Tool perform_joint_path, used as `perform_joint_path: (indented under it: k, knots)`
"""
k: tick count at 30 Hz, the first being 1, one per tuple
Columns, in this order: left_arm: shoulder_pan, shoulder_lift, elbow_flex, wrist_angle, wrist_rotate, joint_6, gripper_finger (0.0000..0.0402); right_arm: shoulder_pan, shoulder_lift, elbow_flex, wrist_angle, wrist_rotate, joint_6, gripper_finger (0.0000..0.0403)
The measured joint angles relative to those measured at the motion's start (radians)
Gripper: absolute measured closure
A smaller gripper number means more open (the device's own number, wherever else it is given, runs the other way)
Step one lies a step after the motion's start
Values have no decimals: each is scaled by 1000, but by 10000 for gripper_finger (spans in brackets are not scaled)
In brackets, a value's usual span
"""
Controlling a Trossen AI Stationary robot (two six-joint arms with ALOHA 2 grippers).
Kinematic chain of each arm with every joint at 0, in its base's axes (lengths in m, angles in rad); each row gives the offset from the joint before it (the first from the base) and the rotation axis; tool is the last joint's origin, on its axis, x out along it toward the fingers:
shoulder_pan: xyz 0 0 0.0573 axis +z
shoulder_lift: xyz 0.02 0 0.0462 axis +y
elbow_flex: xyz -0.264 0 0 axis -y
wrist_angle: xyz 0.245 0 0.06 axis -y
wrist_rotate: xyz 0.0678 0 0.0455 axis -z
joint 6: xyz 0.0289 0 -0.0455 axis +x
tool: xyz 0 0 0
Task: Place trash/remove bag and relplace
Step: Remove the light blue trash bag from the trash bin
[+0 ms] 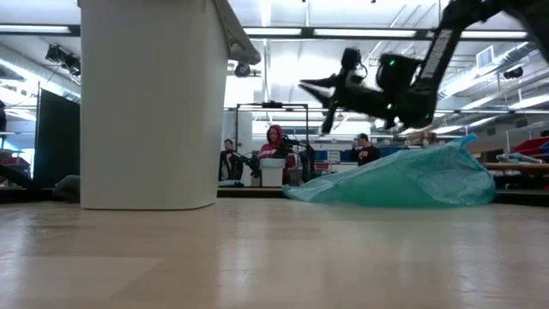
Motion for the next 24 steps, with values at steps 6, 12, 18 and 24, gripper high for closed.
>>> perform_joint_path:
  k: [6,12,18,24]
  knots:
    - [0,4,0,31,-2,-1,394,56,-92,37,-18,50,-176,339]
    - [0,7,0,36,-2,-5,394,90,-94,163,-283,33,-264,258]
    - [0,7,0,34,-2,-4,394,128,-94,214,-446,46,-333,207]
    - [0,7,0,34,-3,-3,394,157,-94,220,-481,89,-346,212]
